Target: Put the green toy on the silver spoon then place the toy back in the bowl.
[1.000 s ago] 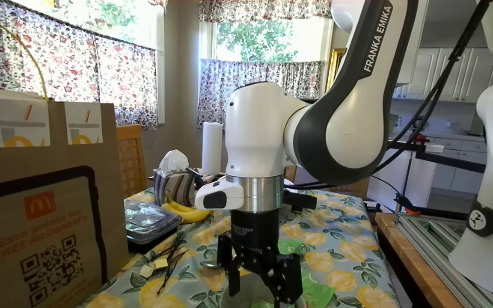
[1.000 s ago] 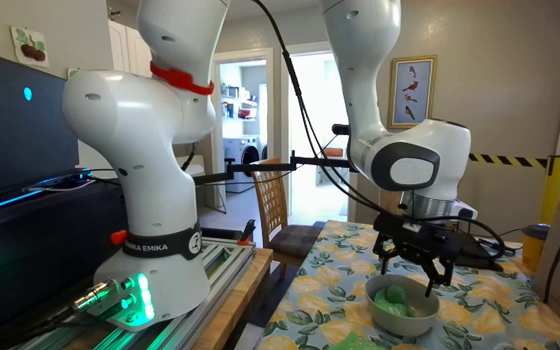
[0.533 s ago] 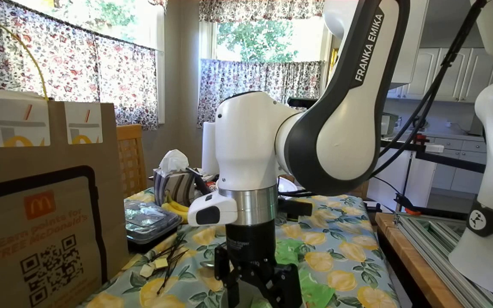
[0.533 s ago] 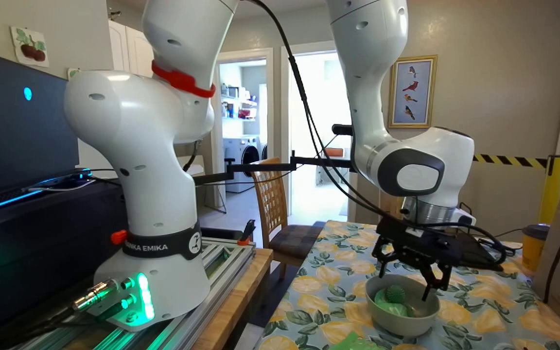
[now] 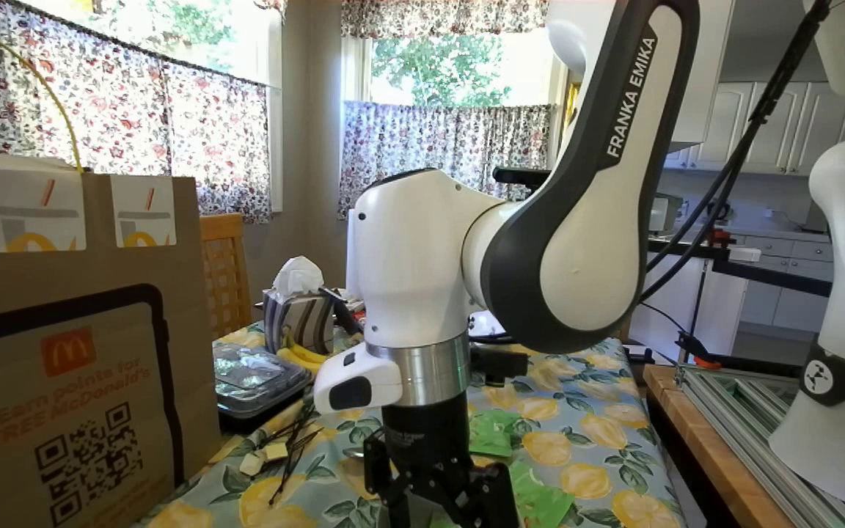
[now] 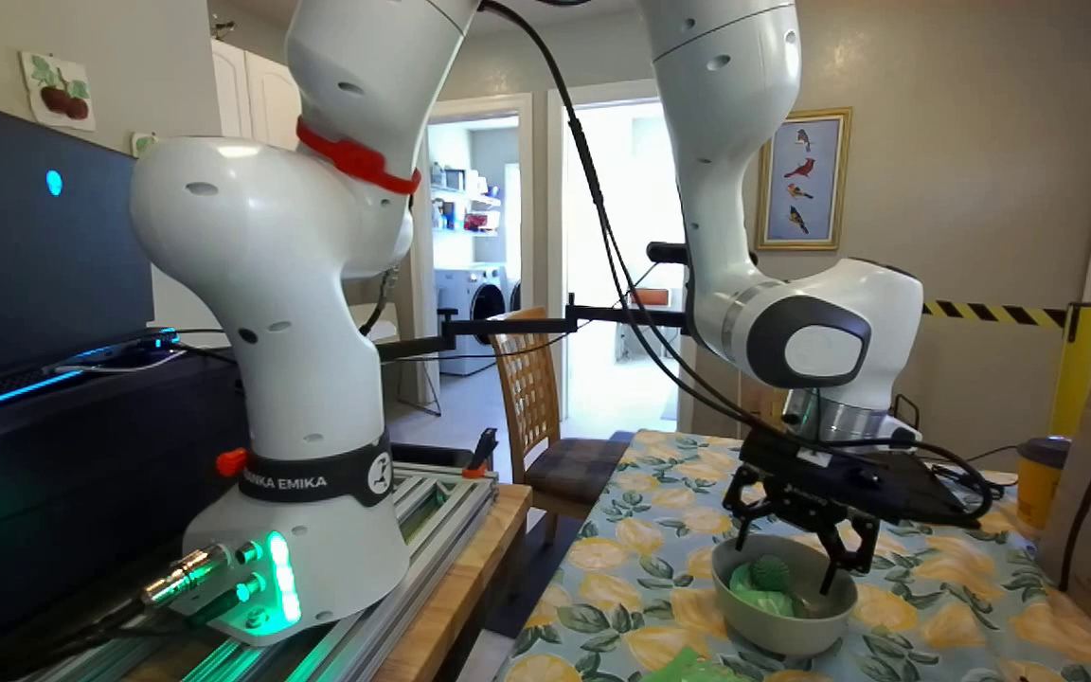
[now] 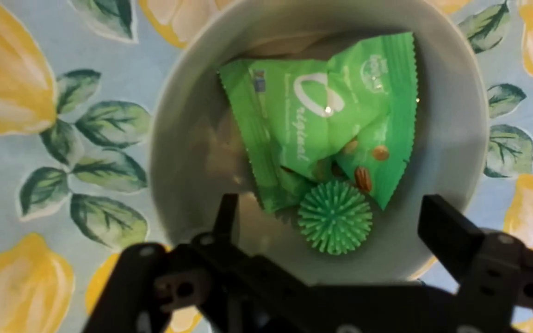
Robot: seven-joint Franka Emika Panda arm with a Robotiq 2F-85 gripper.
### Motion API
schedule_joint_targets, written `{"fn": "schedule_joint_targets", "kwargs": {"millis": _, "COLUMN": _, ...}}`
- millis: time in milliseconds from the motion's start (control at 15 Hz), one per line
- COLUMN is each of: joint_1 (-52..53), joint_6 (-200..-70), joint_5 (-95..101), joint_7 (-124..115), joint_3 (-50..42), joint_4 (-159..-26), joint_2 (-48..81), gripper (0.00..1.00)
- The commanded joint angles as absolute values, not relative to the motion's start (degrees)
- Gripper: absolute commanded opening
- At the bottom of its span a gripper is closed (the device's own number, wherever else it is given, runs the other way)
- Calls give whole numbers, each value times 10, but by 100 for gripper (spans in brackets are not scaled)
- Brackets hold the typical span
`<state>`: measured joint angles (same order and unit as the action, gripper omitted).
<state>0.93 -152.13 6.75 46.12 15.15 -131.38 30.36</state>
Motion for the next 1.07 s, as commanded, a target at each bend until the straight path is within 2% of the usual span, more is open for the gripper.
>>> {"fn": "schedule_joint_targets", "kwargs": {"millis": 0, "joint_1": 28, "joint_6": -1515, "joint_5": 89, "joint_7": 446, "joint_3": 136, "joint_4": -1290, "joint_2": 321, "gripper": 100}}
{"fn": "schedule_joint_targets", "kwargs": {"millis": 67, "joint_1": 29, "joint_6": -1517, "joint_5": 88, "joint_7": 446, "joint_3": 137, "joint_4": -1289, "joint_2": 322, "gripper": 100}}
{"fn": "schedule_joint_targets", "kwargs": {"millis": 133, "joint_1": 32, "joint_6": -1516, "joint_5": 88, "joint_7": 444, "joint_3": 136, "joint_4": -1288, "joint_2": 323, "gripper": 90}}
{"fn": "schedule_joint_targets", "kwargs": {"millis": 200, "joint_1": 35, "joint_6": -1514, "joint_5": 89, "joint_7": 442, "joint_3": 134, "joint_4": -1286, "joint_2": 324, "gripper": 72}}
{"fn": "schedule_joint_targets", "kwargs": {"millis": 667, "joint_1": 48, "joint_6": -1527, "joint_5": 96, "joint_7": 432, "joint_3": 126, "joint_4": -1286, "joint_2": 327, "gripper": 18}}
{"fn": "schedule_joint_targets", "kwargs": {"millis": 867, "joint_1": 57, "joint_6": -1543, "joint_5": 113, "joint_7": 409, "joint_3": 118, "joint_4": -1288, "joint_2": 325, "gripper": 1}}
{"fn": "schedule_joint_targets", "kwargs": {"millis": 1000, "joint_1": 56, "joint_6": -1541, "joint_5": 118, "joint_7": 403, "joint_3": 120, "joint_4": -1290, "joint_2": 322, "gripper": 4}}
